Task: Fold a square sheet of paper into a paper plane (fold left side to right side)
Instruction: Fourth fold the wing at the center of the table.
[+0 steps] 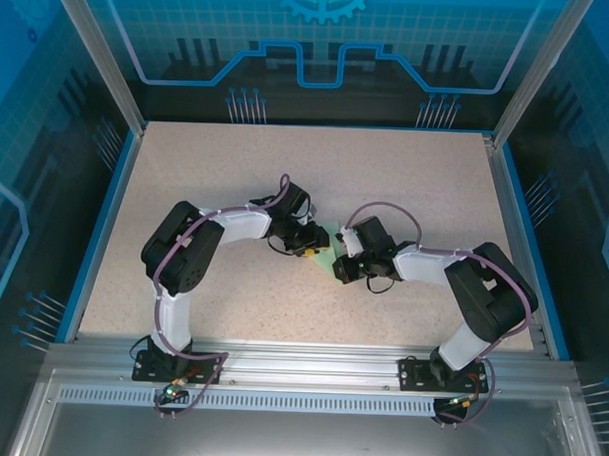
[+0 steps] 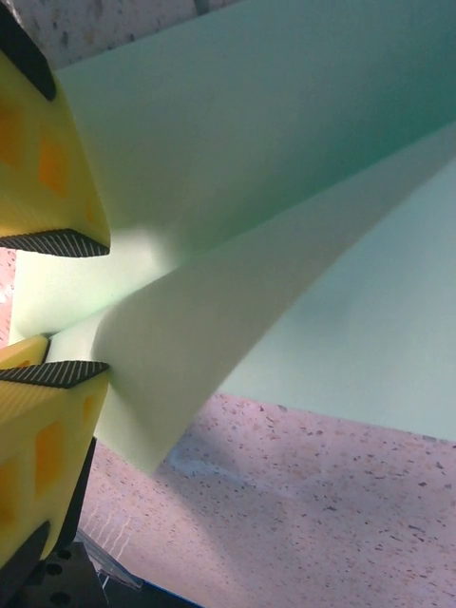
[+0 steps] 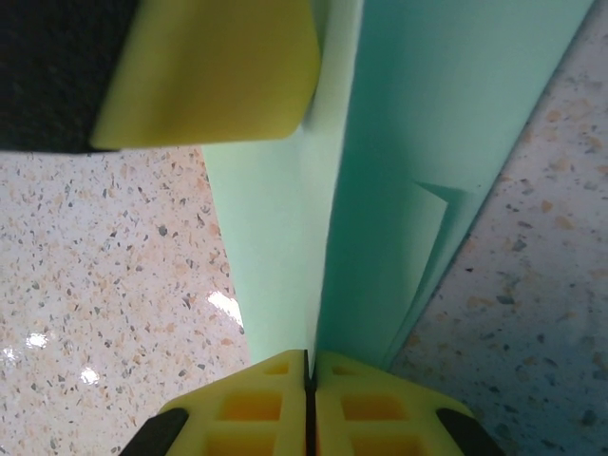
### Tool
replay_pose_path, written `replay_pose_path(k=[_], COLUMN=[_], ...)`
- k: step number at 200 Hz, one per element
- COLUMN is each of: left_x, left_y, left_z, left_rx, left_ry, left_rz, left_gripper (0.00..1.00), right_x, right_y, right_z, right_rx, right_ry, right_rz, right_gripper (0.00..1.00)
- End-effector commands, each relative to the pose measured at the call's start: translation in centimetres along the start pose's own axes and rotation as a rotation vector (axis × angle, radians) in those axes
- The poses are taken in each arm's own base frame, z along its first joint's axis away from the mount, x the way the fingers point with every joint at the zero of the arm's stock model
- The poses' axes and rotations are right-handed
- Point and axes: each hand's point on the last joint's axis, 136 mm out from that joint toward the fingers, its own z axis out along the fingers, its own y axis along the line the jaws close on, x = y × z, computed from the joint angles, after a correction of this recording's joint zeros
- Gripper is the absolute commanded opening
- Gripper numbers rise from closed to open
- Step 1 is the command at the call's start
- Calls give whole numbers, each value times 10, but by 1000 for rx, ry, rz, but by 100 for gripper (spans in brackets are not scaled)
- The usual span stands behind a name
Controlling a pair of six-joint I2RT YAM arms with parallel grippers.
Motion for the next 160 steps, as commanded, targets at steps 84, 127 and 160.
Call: replay_pose_path(k=[84, 127, 160], left_x=[1, 1, 2], left_y=[-1, 1, 1], left_z=[15, 15, 16], left_rx=[12, 7, 4], left_ry=[32, 33, 35], left_rz=[-4, -5, -3], left_gripper=[43, 43, 43], right_x=[12, 4, -14], right_y=[-7, -3, -3], right_z=[-1, -8, -26], right_rx=[-79, -142, -206], right_ry=[34, 3, -66], right_rz=[99, 127, 194], right_gripper=[15, 21, 31])
